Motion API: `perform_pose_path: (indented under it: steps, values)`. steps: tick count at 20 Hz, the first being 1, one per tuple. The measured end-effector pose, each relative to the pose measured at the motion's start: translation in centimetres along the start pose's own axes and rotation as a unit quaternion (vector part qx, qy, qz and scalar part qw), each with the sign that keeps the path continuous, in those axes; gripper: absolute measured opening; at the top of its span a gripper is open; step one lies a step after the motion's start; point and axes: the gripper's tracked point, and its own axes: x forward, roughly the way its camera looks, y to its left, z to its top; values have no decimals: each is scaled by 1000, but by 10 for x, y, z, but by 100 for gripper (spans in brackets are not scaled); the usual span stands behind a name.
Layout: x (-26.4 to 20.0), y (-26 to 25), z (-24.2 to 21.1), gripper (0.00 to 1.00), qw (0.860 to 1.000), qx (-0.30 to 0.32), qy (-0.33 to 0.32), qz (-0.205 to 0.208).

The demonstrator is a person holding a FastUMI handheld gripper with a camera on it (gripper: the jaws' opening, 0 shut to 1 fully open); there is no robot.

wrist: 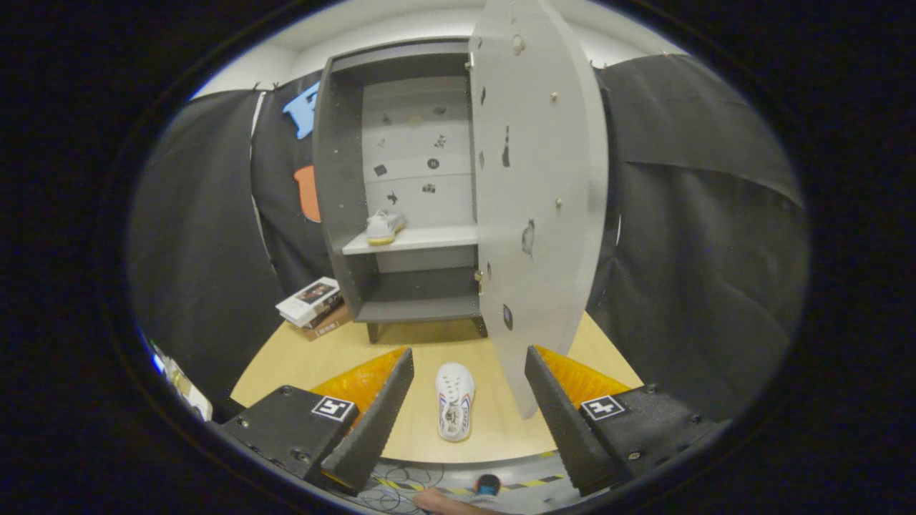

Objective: Open the shoe cabinet door, grab the shoes and put them into the shoe cabinet, then close the shoe cabinet door.

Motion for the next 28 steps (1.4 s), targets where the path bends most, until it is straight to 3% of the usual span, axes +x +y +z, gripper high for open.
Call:
perform_pose_path:
  steps: [7, 13, 18, 23, 28]
  values:
    - [63, 39, -87, 100, 995, -15, 90, 28]
    - [132, 54, -160, 100, 980, -29, 190, 44]
    - [181, 46, -190, 96, 972, -10, 235, 17]
    - [210, 51, -221, 67, 956, 22, 292, -5]
    - [246, 47, -228, 30, 961, 23, 275, -23]
